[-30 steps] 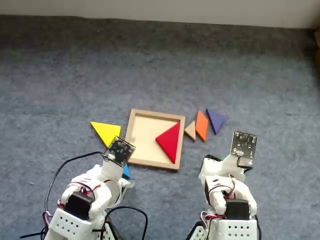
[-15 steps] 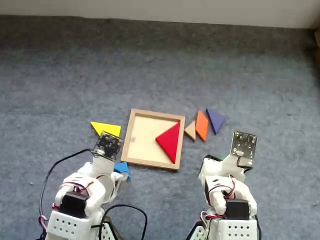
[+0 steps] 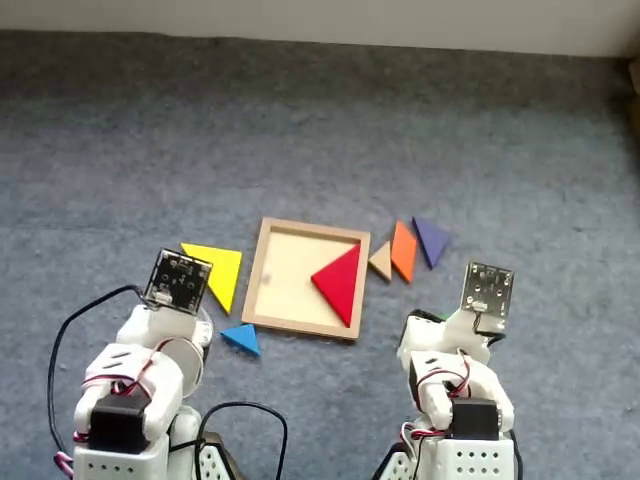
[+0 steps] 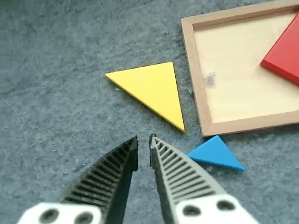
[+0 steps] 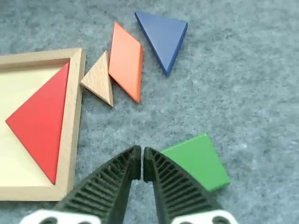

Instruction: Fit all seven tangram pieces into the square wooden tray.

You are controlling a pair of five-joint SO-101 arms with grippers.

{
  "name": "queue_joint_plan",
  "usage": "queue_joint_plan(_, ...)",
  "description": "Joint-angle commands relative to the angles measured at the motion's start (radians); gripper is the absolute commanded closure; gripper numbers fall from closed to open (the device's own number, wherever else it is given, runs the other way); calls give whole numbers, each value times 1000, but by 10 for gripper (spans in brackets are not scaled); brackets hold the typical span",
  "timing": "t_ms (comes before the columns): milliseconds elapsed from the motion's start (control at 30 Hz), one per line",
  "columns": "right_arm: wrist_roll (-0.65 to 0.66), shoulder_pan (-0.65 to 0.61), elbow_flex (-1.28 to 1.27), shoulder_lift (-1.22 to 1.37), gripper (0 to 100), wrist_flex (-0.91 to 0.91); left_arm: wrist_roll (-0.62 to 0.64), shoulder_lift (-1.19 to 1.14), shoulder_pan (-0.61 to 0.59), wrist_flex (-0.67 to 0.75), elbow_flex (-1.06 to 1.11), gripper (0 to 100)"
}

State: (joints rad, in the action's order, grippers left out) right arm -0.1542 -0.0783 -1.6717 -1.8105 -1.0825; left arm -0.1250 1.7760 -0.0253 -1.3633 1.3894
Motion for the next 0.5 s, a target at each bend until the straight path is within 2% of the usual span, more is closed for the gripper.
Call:
queue_joint_plan(0,14,13,-116,5,976,-7,-91,39,-13,-17,-102,920)
queue_joint_plan(200,14,13,-116,5,976,-7,-94,-7,-13,-14,-193,920)
queue_joint_plan(300,14,13,-116,5,976,-7,-92,-183,-13,12,-254,920)
queue_joint_plan(467,14,13,-116,5,976,-7,-48,-604,-12,52,-450,905)
